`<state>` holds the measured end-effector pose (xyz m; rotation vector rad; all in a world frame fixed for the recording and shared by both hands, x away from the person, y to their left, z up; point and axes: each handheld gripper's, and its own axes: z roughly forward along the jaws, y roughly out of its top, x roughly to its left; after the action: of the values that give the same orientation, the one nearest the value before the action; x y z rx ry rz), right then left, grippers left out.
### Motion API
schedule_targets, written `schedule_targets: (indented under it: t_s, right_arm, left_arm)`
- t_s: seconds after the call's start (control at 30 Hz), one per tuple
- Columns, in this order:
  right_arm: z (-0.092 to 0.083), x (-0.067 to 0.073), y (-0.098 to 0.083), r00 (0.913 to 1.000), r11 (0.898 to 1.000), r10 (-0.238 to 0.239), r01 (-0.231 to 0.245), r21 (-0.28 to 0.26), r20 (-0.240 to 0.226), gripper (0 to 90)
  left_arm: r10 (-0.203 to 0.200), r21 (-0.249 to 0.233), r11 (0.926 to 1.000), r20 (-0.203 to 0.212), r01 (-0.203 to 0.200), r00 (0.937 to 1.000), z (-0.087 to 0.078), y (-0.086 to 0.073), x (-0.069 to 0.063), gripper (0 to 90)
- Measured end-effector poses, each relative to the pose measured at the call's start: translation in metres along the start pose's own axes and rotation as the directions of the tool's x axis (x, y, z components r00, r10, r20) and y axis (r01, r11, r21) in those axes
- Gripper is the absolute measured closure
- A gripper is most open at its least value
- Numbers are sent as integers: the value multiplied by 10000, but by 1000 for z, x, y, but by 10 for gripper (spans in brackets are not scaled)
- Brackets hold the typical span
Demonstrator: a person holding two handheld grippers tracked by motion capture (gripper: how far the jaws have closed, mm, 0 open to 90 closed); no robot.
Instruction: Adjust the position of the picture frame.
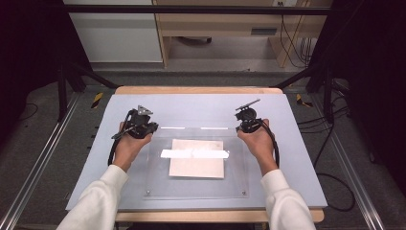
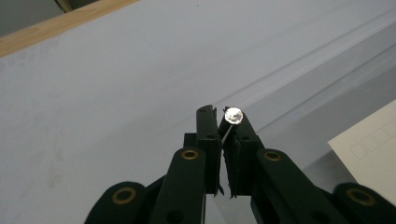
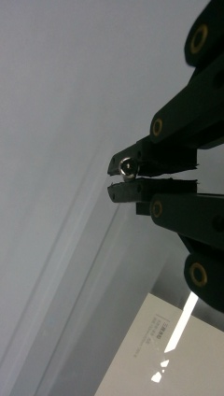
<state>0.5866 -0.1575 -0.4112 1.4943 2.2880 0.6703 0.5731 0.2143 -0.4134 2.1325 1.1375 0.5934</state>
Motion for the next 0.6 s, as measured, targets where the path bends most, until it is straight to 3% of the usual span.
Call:
schedule_targets:
  t_s: [0.23,0.47,0.6]
  right_arm:
    - [10,2,0,9994,9993,-357,357,-52,4,855]
    - [26,1,-7,9999,9999,72,-71,74,-105,857]
    - [31,-1,-11,9996,9997,226,-223,132,-165,857]
  left_arm:
    - [-170,222,9996,-13,170,9999,11,-10,4,848]
    - [-535,433,9977,95,530,9985,30,-19,7,849]
    - [-529,504,9974,139,522,9985,34,-21,7,849]
